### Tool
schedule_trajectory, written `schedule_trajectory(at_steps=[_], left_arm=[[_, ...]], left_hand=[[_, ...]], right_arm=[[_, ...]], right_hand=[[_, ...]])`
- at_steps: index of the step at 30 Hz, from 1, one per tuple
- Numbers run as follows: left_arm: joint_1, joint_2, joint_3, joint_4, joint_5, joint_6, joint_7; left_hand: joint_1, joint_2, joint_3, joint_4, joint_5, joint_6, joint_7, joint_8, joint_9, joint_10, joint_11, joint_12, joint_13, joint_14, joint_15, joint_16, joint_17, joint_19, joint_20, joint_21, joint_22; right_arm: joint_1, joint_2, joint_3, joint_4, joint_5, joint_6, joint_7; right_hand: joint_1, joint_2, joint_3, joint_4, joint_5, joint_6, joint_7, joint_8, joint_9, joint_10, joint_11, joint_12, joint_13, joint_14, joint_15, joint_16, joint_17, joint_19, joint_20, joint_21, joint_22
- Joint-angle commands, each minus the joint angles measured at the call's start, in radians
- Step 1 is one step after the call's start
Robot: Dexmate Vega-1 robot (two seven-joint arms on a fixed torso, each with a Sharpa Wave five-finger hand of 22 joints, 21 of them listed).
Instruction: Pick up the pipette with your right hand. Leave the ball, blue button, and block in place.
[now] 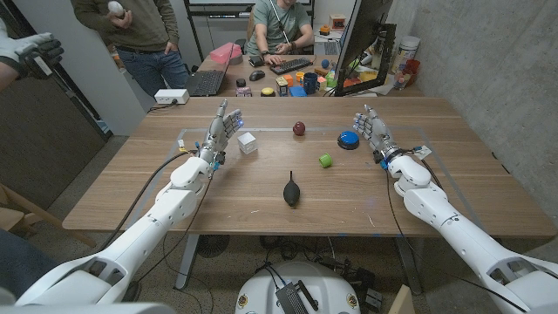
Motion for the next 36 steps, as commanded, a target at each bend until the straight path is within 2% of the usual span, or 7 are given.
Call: schedule_trajectory(at_steps=[1,14,22,36], left_arm=[[-0.040,-0.020,0.015,0.053,0.006,-0.005,-0.026],[-0.034,-0.011,0.016,0.033,0.008,0.014,-0.013],[-0.028,-0.011,0.016,0.028,0.008,0.016,-0.012],[-0.032,-0.011,0.017,0.039,0.005,0.010,-0.025]], left_hand=[[0.012,0.003,0.004,-0.001,0.007,0.008,-0.002,0.007,0.001,0.008,0.000,0.005,0.003,0.008,-0.001,0.007,0.005,0.005,-0.028,0.005,0.001],[0.012,0.004,0.002,-0.001,0.007,0.009,-0.002,0.008,0.001,0.007,-0.001,0.005,0.003,0.008,-0.004,0.008,0.005,0.004,-0.025,0.005,0.002],[0.012,0.005,0.001,-0.001,0.007,0.010,-0.002,0.008,0.001,0.008,0.002,0.005,0.003,0.008,-0.003,0.008,0.005,0.004,-0.025,0.006,0.002],[0.013,0.006,-0.001,-0.002,0.007,0.010,-0.005,0.008,0.002,0.007,0.000,0.005,0.003,0.008,-0.003,0.009,0.005,0.003,-0.022,0.006,0.002]], right_arm=[[0.005,-0.001,-0.004,-0.002,-0.003,-0.005,-0.001],[-0.009,-0.015,0.006,-0.023,-0.004,0.001,-0.009],[-0.023,-0.037,0.006,-0.059,-0.023,0.000,-0.022],[-0.102,-0.136,0.013,-0.227,-0.134,-0.002,-0.100]], right_hand=[[0.009,0.001,0.005,0.000,0.006,0.009,0.009,0.007,0.003,0.010,0.001,0.005,0.006,0.009,-0.001,0.005,0.001,0.008,0.001,0.007,0.005],[0.012,0.001,0.004,-0.002,0.005,0.009,0.007,0.006,0.003,0.011,0.002,0.005,0.006,0.010,-0.002,0.005,0.001,0.005,0.003,0.006,0.005],[0.018,0.000,0.005,-0.007,0.005,0.009,0.005,0.007,0.003,0.012,0.002,0.005,0.006,0.011,-0.003,0.005,0.000,0.002,0.005,0.005,0.005],[0.031,0.000,0.007,-0.016,0.005,0.009,0.002,0.007,0.003,0.015,-0.001,0.006,0.006,0.018,-0.009,0.007,-0.001,-0.004,0.010,0.003,0.005]])
